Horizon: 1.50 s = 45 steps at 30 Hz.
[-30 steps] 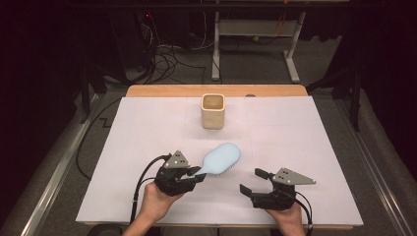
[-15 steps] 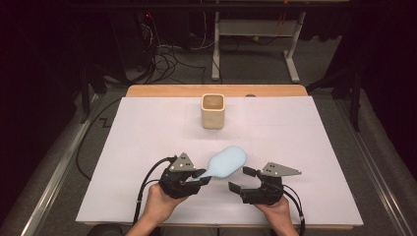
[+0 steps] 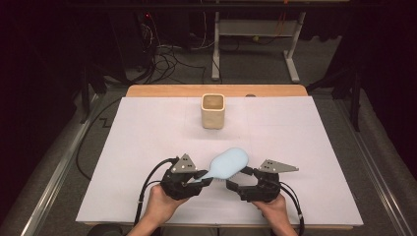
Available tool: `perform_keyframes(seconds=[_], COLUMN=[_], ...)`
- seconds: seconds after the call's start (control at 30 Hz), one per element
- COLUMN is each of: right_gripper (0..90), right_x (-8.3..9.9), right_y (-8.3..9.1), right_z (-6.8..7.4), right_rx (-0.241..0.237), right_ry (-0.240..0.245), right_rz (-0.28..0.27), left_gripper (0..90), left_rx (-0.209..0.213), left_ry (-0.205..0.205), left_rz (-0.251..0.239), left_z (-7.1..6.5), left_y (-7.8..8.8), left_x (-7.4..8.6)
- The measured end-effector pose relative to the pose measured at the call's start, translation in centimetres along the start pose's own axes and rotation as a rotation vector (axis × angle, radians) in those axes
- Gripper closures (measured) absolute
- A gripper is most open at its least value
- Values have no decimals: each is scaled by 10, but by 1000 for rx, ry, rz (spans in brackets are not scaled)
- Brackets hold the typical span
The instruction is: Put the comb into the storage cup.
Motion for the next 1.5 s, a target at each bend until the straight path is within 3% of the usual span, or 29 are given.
perform_keyframes(seconds=[0.3,0.47,0.9,1.5], right_gripper=[158,146,133,158], right_x=[-2,-6,-8,-14], right_y=[-2,2,-1,-2], right_z=[2,2,2,1], right_rx=[-28,-75,-89,-120], right_ry=[-12,-60,-109,-177], right_rz=[7,-17,-19,-93], left_gripper=[688,688,688,687], left_rx=[20,25,19,2], left_ry=[2,3,-8,-17], left_rz=[-7,-12,-14,-22], left_z=[-1,-1,-4,-6], left_y=[1,0,-1,-1], left_x=[0,0,1,1])
Point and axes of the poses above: each handheld gripper's, and its own axes: y roughly backward along the jaws, x roughly out of its underside, z roughly to its left, the point moved 3 cm from there along -y, roughly forward along the jaws, and after that the axes turned 13 degrees about -x, right-handed, at the moved point
